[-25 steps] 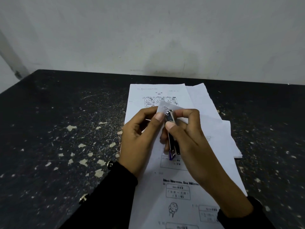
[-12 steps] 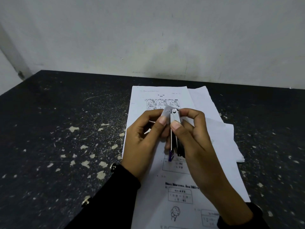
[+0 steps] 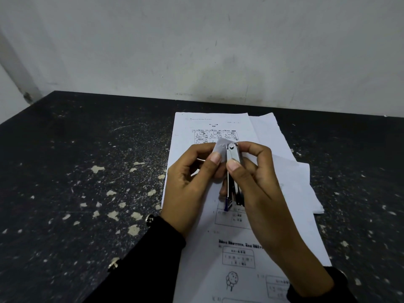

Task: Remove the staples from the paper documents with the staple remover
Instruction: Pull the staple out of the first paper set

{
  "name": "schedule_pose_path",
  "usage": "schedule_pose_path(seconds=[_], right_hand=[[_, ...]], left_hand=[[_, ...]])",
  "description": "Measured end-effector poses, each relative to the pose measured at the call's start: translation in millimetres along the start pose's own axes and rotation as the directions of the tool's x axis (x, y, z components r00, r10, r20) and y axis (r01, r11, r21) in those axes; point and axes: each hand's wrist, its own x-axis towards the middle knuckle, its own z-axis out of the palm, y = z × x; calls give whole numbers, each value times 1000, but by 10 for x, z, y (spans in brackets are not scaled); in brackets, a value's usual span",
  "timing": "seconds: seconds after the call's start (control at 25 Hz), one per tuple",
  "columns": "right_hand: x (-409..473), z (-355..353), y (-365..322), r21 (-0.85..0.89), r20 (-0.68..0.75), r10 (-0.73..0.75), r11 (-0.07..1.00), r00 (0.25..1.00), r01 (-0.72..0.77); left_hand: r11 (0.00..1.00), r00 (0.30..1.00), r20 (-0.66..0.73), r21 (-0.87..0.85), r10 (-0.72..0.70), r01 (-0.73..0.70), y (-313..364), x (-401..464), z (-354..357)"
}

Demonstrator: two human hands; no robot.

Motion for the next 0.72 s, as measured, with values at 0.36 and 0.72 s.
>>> schedule_pose_path(seconds=[0.36,0.72], right_hand=[[28,-34,31,-42,7,14,999,1000,-14],[40,-129,-15,-118,-1,109,987,994,-108]], left_hand=[[993,1000,-31,122,4,0,-39,21,-42],[986,995,-57,139,-86,93,-83,50,-58]])
